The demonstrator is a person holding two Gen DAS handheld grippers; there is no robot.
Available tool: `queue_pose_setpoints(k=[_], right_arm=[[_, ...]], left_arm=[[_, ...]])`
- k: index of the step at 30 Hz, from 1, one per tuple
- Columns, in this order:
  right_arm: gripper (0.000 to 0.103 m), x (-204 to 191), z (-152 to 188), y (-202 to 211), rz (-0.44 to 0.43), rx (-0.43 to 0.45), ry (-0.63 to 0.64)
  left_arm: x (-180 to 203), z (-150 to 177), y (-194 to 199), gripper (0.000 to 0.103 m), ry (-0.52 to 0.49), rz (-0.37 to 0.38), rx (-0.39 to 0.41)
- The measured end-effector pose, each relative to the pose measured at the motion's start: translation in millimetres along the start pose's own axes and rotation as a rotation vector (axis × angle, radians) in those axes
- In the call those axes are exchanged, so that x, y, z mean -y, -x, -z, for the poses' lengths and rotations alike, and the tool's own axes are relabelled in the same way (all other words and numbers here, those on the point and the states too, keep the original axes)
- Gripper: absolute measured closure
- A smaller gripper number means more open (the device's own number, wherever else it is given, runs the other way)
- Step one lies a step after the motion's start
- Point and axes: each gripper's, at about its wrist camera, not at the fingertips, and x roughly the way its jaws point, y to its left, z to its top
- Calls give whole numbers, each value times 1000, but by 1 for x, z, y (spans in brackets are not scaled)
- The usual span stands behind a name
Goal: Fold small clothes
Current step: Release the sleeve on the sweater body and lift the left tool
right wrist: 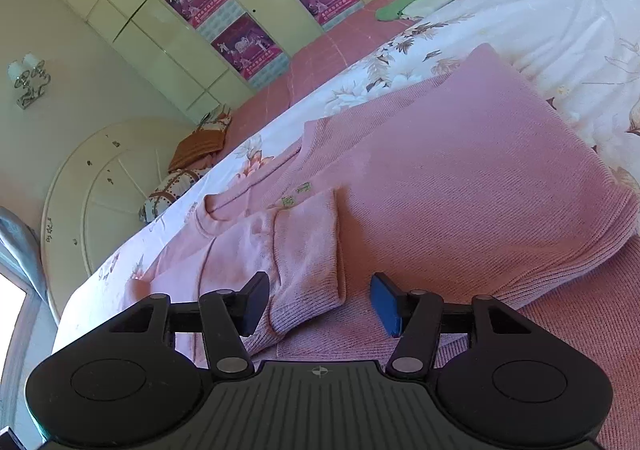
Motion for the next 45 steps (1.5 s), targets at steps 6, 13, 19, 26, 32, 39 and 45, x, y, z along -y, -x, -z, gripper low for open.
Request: queue_pose_setpoints(k=[6, 13, 19, 26, 32, 39, 45], right_arm=[[80, -10, 5, -7, 53, -11, 36], [98, -39, 9, 29, 62, 83, 181], [98, -17, 26, 5, 132, -7, 140], [54, -22, 5, 27, 113, 108, 172], [54, -9, -25, -17, 87, 62, 105], [79, -14, -28, -44, 76, -7, 182], [97, -23, -16, -39, 167, 74, 323]], left_arm=[[-12, -14, -23, 93, 46, 14, 4], [-18, -11, -15, 94, 32, 45, 4], [-20, -5, -14, 71, -41, 69, -58], [-37, -22, 3, 57, 5, 141, 46], [-12, -62, -53, 57, 39, 229, 68], [-3, -76, -107, 58, 45, 248, 5], [-2, -67, -107, 58, -1, 142, 13]])
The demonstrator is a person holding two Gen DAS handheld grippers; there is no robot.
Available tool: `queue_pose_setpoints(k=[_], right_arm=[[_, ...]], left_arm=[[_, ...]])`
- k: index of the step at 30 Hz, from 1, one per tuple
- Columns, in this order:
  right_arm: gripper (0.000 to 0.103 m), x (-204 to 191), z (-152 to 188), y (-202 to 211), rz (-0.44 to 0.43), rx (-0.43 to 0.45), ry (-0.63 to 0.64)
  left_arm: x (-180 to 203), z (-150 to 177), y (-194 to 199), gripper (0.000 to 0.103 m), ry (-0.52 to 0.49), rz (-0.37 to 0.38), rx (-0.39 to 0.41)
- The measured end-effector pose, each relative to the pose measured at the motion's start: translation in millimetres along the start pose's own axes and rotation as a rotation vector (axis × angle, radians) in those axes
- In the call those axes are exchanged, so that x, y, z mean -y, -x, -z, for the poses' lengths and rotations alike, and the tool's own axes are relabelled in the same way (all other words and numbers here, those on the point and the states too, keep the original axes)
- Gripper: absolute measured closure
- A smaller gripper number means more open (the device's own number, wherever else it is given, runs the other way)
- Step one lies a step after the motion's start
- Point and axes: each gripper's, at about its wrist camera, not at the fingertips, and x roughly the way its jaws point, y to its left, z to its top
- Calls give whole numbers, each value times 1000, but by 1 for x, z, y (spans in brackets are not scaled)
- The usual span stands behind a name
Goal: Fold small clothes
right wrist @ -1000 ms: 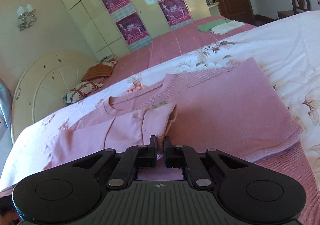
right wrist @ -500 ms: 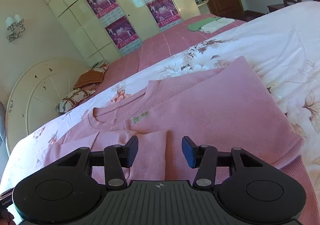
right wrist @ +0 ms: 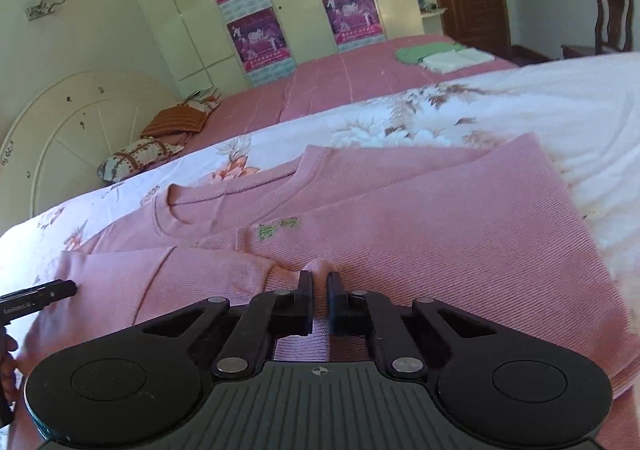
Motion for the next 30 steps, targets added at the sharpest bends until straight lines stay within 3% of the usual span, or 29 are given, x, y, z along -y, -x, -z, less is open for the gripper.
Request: queue_pose_setpoints(k=[4, 8, 12, 15, 17, 20, 25, 30], right_arm=[[97, -6, 3, -10, 40, -33, 55], [87, -11, -10, 4, 75, 68, 38], [86, -31, -15, -12, -19, 28, 80], [87, -44, -8, -42, 15, -80, 161], [87, -42, -6, -42, 25, -70, 167], [86, -41, -8, -20, 5, 9, 143], [86, -60, 9, -9, -79, -22, 182], [86, -62, 34, 4, -83, -51, 245]], left_arm=[[-5, -5, 6, 57, -15, -6, 5], [1, -20, 10, 48, -71, 1, 51], [-2, -19, -18, 41, -24, -3, -47], [1, -14, -13, 41, -39, -28, -33], [9, -15, 6, 42, -42, -43, 8], [34, -11, 29, 38, -51, 29, 58], [97, 7, 42, 37, -77, 159, 44], [115, 38, 37, 35, -101, 158, -8]])
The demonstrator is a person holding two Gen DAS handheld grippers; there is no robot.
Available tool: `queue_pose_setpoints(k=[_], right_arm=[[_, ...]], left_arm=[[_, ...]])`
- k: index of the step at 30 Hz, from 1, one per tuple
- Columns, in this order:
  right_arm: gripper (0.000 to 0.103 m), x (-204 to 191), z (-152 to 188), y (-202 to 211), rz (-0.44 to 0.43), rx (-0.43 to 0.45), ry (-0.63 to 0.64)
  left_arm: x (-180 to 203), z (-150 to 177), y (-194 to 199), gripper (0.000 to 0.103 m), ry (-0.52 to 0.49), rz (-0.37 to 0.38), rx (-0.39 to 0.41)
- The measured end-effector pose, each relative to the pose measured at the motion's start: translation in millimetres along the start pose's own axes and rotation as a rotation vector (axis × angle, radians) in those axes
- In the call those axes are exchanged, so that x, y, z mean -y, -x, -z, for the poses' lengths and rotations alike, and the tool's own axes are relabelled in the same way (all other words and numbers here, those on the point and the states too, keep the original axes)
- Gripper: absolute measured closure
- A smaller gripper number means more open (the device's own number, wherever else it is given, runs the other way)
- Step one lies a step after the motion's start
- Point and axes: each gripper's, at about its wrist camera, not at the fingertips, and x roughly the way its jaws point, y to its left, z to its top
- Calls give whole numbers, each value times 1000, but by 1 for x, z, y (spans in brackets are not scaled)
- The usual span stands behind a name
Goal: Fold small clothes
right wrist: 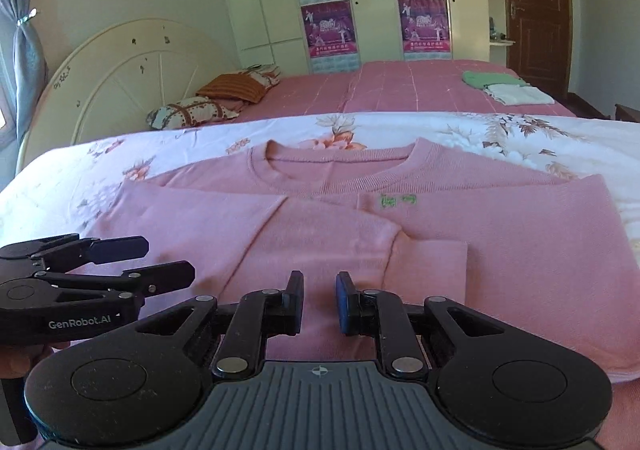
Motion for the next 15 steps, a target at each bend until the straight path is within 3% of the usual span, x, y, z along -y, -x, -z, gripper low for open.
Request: queue_pose_setpoints(k=[2, 5, 7, 11, 15], right_arm=[[87, 12, 11, 4, 74, -15, -1], [85, 31, 15, 19, 21, -8, -87], [77, 24, 15, 33, 39, 33, -48], [76, 23, 21, 28, 50, 11, -55], [76, 32, 22, 35, 49, 14, -105]], left_arm=[[-11, 2, 5, 35, 40, 4, -9], [-14, -1, 17, 38, 30, -35, -3], [-11, -1, 24, 37, 42, -14, 15], [3, 3, 11, 34, -5, -44, -38], [4, 7, 15, 33, 7, -55, -32]])
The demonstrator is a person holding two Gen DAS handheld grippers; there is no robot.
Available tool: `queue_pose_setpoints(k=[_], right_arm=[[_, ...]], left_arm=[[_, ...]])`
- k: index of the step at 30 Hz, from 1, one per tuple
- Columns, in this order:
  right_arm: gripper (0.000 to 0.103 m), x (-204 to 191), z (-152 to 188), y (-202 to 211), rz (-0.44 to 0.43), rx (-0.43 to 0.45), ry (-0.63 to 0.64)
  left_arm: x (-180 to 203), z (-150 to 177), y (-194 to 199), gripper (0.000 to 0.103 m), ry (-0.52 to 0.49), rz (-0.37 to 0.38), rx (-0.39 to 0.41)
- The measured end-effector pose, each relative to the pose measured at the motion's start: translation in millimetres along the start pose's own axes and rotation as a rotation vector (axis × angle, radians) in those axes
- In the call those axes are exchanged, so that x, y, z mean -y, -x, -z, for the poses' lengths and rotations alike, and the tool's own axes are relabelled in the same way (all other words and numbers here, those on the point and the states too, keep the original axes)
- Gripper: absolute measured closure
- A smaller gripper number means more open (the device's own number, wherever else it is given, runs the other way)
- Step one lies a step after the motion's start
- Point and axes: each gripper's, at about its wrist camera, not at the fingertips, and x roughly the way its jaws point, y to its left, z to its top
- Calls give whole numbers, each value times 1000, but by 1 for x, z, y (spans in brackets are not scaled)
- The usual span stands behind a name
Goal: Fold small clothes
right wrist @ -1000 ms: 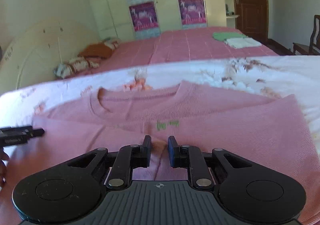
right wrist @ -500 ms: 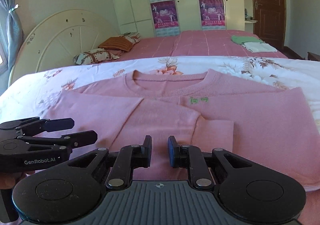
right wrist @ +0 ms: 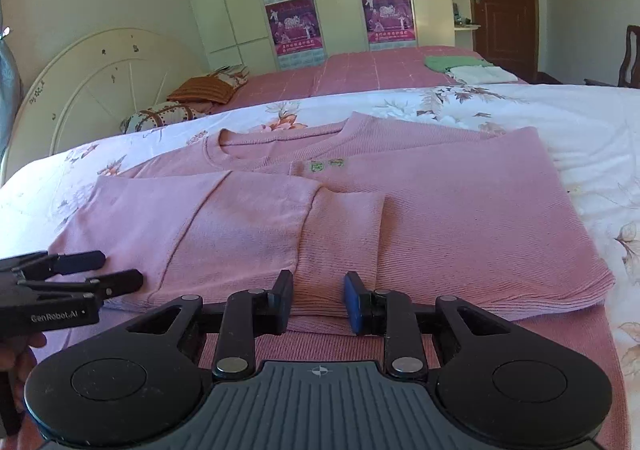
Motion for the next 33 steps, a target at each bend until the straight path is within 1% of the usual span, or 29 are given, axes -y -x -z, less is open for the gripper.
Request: queue_pose_setpoints(k=[3, 5, 7, 9, 11, 12, 13, 15, 17, 19, 20, 25, 26, 27, 28, 29, 30, 32, 33], right_arm=[[76, 17, -2, 24, 33, 65, -30], [76, 37, -2, 38, 87, 96, -68], [76, 60, -1, 50, 152, 117, -109], [76, 81, 1, 54, 199, 106, -148], [76, 98, 6, 46, 243, 35, -161], [77, 104, 11, 40, 243, -13, -161], [77, 105, 13, 43, 229, 7, -151], [77, 105, 12, 48, 219, 13, -147], [77, 104, 12, 56, 204, 50, -150], [76, 106, 10, 59, 189, 69, -149], [76, 106, 8, 59, 167, 80, -147], [76, 94, -16, 37, 65, 92, -110], [76, 92, -20, 31, 52, 87, -100], [76, 89, -22, 25, 44, 75, -88], [76, 88, -22, 15, 48, 47, -69], [76, 86, -20, 5, 60, 3, -48], [77, 86, -18, 0, 62, -14, -25], [76, 87, -18, 4, 45, -8, -10], [76, 91, -17, 9, 26, -1, -23]], left_arm=[[-3, 3, 9, 34, 16, -6, 20], [-4, 4, 13, 33, 21, -17, 32], [-4, 7, 10, 33, 20, -27, 9], [-1, 10, 5, 31, 9, -38, 2], [2, 9, 4, 30, 3, -53, 1], [3, 8, 5, 30, 9, -56, -1], [4, 6, 6, 30, 14, -54, 3], [8, 5, 10, 30, 14, -50, 20], [12, 4, 11, 30, 12, -49, 30], [20, -1, 9, 30, 10, -38, 43], [25, -5, 5, 30, 6, -35, 45], [59, -22, -14, 30, -7, -2, 59], [65, -22, -19, 30, -10, 8, 50], [71, -21, -26, 27, -17, 19, 23], [77, -19, -32, 26, -34, 10, -2], [83, -17, -31, 26, -62, -16, 9], [86, -16, -29, 26, -67, -21, 13], [85, -14, -20, 27, -41, -2, 25], [84, -11, -16, 27, -36, -9, 33]])
